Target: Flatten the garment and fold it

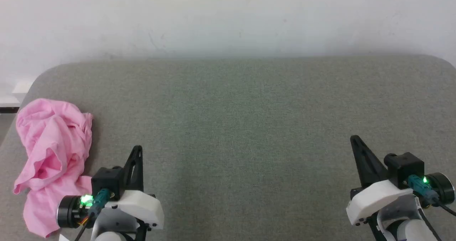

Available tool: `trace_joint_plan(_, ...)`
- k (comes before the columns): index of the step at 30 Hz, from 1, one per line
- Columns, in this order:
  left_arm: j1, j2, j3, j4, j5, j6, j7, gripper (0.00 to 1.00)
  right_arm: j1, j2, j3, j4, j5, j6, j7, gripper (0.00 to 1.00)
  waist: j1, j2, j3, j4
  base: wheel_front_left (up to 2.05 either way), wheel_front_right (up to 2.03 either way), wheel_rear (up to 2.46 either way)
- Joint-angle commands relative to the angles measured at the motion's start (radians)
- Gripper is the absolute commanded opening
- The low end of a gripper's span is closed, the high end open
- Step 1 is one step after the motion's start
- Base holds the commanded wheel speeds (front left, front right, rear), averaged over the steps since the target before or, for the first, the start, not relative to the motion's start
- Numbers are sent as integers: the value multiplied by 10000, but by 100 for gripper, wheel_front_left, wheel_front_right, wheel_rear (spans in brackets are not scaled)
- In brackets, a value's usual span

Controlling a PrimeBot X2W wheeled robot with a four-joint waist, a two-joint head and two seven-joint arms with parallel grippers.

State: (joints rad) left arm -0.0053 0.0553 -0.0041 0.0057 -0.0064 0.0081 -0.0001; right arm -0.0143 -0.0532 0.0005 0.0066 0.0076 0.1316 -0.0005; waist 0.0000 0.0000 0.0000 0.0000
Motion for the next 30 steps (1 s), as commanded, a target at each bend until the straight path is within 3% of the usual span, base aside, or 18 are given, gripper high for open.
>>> trace_joint_plan(1,53,-51,41,-57,64,-81,1,0,143,30,-5,-66,-76,-9,5,0,0,0,0,0,0,0,0)
trace_joint_plan(26,53,-51,41,-57,64,-81,1,0,143,30,-5,-66,-76,-9,5,0,0,0,0,0,0,0,0)
trace_joint_plan(27,0,0,-2,4,-2,2,0,100,-4,-2,0,8,4,0,-2,100,0,0,0,0,0,0,0)
trace_joint_plan(30,-3,1,-17,18,-27,10,-20,100,-1,-5,-3,35,42,0,-21,100,0,0,1,0,0,0,0)
